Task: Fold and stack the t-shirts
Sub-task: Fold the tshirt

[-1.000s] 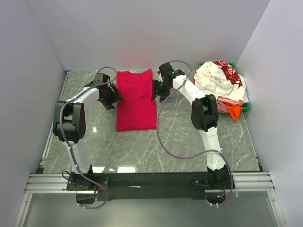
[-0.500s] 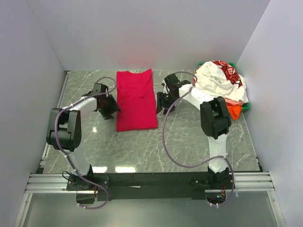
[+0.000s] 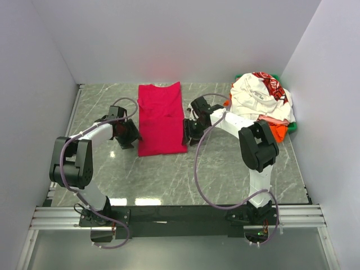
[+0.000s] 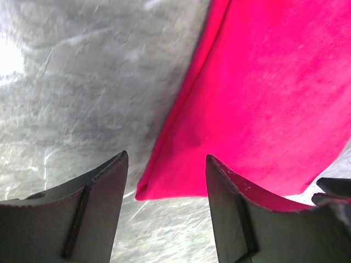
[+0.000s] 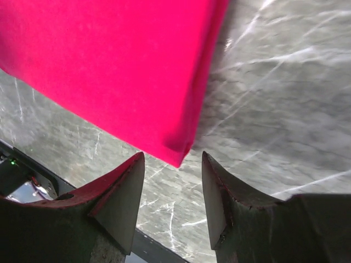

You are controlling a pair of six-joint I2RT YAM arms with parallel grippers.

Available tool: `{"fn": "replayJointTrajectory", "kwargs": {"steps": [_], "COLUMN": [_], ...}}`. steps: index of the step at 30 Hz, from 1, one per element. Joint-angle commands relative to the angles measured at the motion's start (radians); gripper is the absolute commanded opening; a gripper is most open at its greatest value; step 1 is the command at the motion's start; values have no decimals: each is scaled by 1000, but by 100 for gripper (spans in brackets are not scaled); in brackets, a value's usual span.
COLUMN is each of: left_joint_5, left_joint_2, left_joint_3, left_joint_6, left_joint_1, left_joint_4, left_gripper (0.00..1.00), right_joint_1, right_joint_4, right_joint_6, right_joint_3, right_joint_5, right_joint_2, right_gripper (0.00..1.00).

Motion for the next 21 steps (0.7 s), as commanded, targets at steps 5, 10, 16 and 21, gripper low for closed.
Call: {"fn": "replayJointTrajectory", "kwargs": {"steps": [5,10,16,21], "left_joint_5": [8,14,11,6], "left_joint_2": [-68,-88,-110,-121], "left_joint_3": [-37,-63,-79,-92], "left_joint_6": [45,53,73,93], "left_joint_1": [-4,-4,-2,-4], "left_joint_4": [18,23,20,12], "left_gripper": [63,63,63,63], "right_joint_1": [37,53,59,60], "right_joint_4": [4,5,21,33], "right_joint_6": [34,52,59,57], "right_joint_3": [-24,-61,-65,-58], "right_joint_5": [53,73,85,93], "right_joint_2": [-41,-44,-18,2], "right_gripper": [51,50,47,45]}}
